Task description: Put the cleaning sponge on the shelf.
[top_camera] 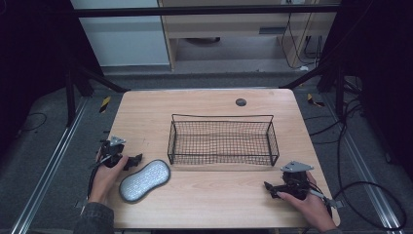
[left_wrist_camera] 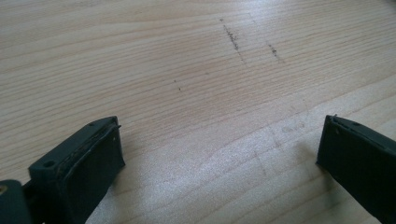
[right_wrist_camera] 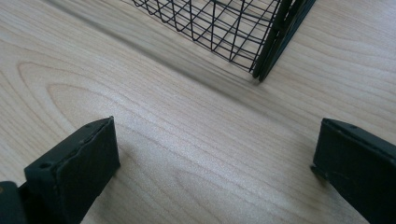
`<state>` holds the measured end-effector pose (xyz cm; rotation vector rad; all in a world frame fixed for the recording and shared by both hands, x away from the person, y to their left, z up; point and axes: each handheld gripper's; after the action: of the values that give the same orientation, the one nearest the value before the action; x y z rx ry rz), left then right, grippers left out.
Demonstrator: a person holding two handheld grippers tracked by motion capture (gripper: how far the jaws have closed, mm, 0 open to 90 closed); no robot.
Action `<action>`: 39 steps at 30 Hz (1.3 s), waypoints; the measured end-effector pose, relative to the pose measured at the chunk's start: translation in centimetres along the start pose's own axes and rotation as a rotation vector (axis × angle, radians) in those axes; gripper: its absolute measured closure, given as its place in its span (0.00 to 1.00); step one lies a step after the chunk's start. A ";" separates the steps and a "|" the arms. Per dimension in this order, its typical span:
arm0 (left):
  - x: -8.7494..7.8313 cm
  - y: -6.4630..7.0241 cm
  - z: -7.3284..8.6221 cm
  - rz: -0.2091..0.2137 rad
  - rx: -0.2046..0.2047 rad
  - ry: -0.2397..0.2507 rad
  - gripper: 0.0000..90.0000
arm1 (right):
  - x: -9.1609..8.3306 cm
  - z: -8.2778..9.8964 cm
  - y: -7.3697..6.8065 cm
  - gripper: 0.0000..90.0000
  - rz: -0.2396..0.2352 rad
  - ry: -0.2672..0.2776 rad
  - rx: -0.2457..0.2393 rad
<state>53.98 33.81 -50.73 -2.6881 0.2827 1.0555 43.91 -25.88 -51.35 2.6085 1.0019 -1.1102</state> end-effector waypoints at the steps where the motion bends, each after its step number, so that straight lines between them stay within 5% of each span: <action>1: 0.0 0.0 0.0 -0.003 -0.008 0.001 0.00 | 0.0 0.0 0.0 0.00 0.001 0.000 -0.003; 5: -0.9 -0.3 -0.5 -0.044 -0.008 0.006 0.04 | 0.0 0.0 0.0 0.00 0.001 0.000 -0.003; 9: -2.3 -0.3 -1.0 -0.037 -0.028 0.041 0.03 | 0.0 0.0 0.0 0.00 0.002 0.001 -0.002; 14: -4.4 0.8 -1.1 -0.068 0.051 0.020 0.02 | 0.0 0.0 0.0 0.00 0.002 0.001 -0.002; 15: -5.1 1.4 -1.2 -0.081 0.093 0.010 0.03 | 0.0 0.0 0.0 0.01 0.003 0.002 -0.002; 22: -6.9 2.8 -2.3 -0.008 0.144 -0.016 0.04 | 0.0 0.0 0.0 0.01 0.003 0.002 -0.002; 27: -8.1 5.0 -3.0 0.059 0.241 -0.058 0.04 | 0.0 0.0 0.0 0.01 0.003 0.002 -0.001; 39: -9.0 6.9 -3.7 0.094 0.344 -0.101 0.04 | 0.0 0.0 -0.1 0.01 0.006 0.003 0.004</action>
<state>48.07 26.97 -42.92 -2.3282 0.5238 1.0554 43.89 -25.82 -51.36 2.6151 0.9929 -1.1088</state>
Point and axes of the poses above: each handheld gripper's, and its own axes: x roughly forward along the jaws, z roughly out of its underside, y roughly to its right, and after that the axes turned 11 degrees about -z, right-handed
